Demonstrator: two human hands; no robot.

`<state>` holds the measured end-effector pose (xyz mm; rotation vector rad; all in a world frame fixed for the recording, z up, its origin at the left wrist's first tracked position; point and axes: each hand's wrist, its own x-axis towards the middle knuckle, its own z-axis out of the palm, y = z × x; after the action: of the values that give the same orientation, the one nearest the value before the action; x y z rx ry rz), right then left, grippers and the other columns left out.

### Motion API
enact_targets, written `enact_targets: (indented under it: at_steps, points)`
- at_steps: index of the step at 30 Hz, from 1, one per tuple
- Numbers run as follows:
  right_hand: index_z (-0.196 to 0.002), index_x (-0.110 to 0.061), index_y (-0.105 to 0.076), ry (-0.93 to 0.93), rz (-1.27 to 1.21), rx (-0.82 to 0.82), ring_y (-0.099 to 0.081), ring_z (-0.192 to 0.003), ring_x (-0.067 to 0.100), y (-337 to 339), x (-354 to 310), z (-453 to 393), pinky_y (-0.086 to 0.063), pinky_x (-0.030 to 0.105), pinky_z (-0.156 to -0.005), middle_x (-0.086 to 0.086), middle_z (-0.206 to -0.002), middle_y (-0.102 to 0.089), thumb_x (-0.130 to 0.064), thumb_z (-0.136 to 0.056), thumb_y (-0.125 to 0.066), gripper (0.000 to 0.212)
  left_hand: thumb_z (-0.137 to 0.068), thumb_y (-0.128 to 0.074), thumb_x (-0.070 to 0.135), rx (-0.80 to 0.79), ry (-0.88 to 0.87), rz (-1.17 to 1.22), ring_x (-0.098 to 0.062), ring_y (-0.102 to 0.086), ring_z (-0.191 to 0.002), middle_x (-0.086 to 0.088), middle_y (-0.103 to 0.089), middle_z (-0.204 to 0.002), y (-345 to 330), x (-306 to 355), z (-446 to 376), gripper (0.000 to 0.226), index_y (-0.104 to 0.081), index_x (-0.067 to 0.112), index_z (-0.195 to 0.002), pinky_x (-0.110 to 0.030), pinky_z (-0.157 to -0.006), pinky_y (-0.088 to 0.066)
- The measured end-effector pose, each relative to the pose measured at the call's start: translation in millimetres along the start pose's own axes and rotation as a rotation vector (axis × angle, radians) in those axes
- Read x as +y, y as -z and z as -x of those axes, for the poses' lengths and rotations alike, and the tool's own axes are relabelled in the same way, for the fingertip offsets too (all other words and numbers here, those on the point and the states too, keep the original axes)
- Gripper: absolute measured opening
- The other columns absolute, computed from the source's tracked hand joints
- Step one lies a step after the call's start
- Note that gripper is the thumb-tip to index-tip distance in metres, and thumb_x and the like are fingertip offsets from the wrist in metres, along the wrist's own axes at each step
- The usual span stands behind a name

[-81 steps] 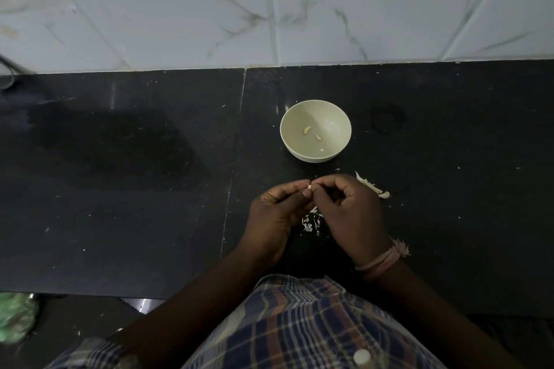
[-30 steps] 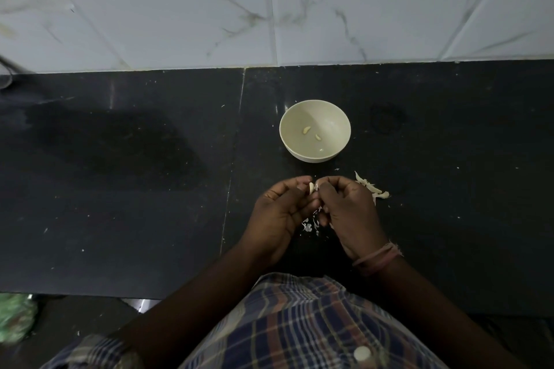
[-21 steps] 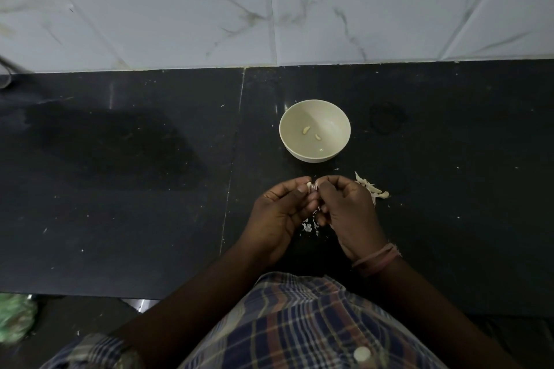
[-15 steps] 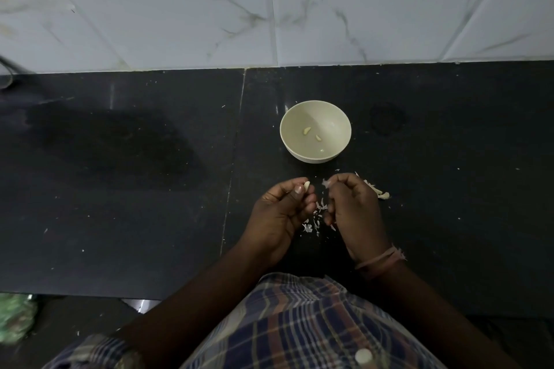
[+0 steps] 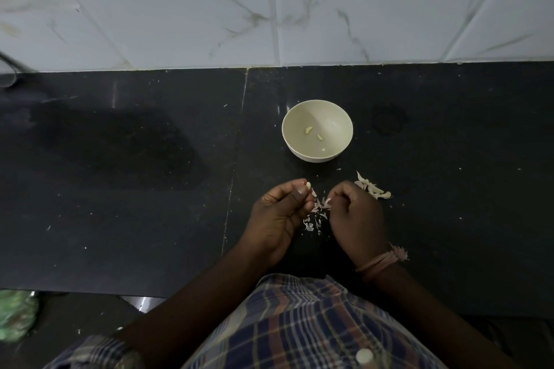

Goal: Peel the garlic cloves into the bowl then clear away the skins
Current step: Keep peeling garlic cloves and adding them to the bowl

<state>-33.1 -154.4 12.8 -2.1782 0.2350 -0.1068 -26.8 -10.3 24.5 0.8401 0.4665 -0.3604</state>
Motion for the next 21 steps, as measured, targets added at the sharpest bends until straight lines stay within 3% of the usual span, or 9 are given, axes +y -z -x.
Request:
enact_targets:
  at_steps: [2, 5, 9, 13, 16, 21]
  points:
    - [-0.074, -0.016, -0.057, -0.060, -0.017, -0.008, -0.057, -0.064, 0.011, 0.5, -1.7, -3.0, -0.045, 0.034, -0.062, -0.005, -0.066, -0.059, -0.025, -0.096, -0.054, 0.024, -0.078, -0.069, 0.007, 0.008, 0.005, -0.003, -0.012, -0.072, -0.077, -0.006, -0.075, -0.088, 0.3, -0.2, 1.1, 0.027, -0.070, 0.002, -0.104, -0.020, -0.073, -0.060]
    - [-0.065, -0.011, -0.050, -0.011, 0.057, 0.014, -0.052, -0.055, 0.017, -0.7, 0.2, -4.3, -0.043, 0.039, -0.057, -0.001, -0.057, -0.052, -0.039, -0.099, -0.057, 0.044, -0.078, -0.069, 0.004, 0.014, 0.009, -0.013, -0.013, -0.073, -0.081, -0.008, -0.076, -0.091, 0.6, -0.8, 1.7, 0.026, -0.070, 0.002, -0.104, -0.021, -0.074, -0.060]
    - [-0.089, -0.016, -0.068, 0.002, 0.033, -0.058, -0.064, -0.079, 0.008, -1.5, 5.6, -1.1, -0.053, 0.033, -0.077, -0.007, -0.083, -0.068, -0.016, -0.092, -0.069, 0.003, -0.089, -0.063, -0.006, 0.045, 0.008, -0.030, -0.015, -0.075, -0.082, -0.009, -0.077, -0.093, -0.1, -1.2, 1.3, 0.017, -0.071, 0.001, -0.103, -0.021, -0.073, -0.059]
    - [-0.095, -0.016, -0.074, -0.004, 0.005, -0.119, -0.066, -0.094, 0.008, 1.2, -1.4, 1.4, -0.052, 0.028, -0.089, -0.005, -0.097, -0.072, 0.004, -0.089, -0.054, 0.029, -0.092, -0.061, -0.008, 0.054, 0.001, -0.058, -0.018, -0.075, -0.086, -0.012, -0.077, -0.096, 0.1, 0.4, 1.7, 0.019, -0.071, 0.000, -0.106, -0.022, -0.075, -0.060]
    - [-0.083, -0.021, -0.072, -0.032, -0.072, -0.038, -0.068, -0.079, 0.007, 1.6, -2.7, -0.3, -0.054, 0.029, -0.078, -0.010, -0.085, -0.072, 0.000, -0.088, -0.058, 0.025, -0.090, -0.063, -0.009, 0.057, -0.023, -0.078, -0.020, -0.074, -0.088, -0.014, -0.076, -0.095, -1.0, 0.0, 1.3, 0.019, -0.070, -0.001, -0.107, -0.025, -0.079, -0.061]
    - [-0.091, -0.024, -0.068, -0.137, -0.210, -0.031, -0.070, -0.062, 0.012, -0.2, -0.4, -2.4, -0.059, 0.037, -0.056, -0.002, -0.084, -0.073, -0.018, -0.092, -0.071, 0.007, -0.088, -0.069, -0.006, 0.084, -0.110, -0.197, -0.023, -0.074, -0.091, -0.017, -0.076, -0.097, -0.3, -2.7, -0.9, 0.019, -0.072, 0.002, -0.104, -0.028, -0.080, -0.060]
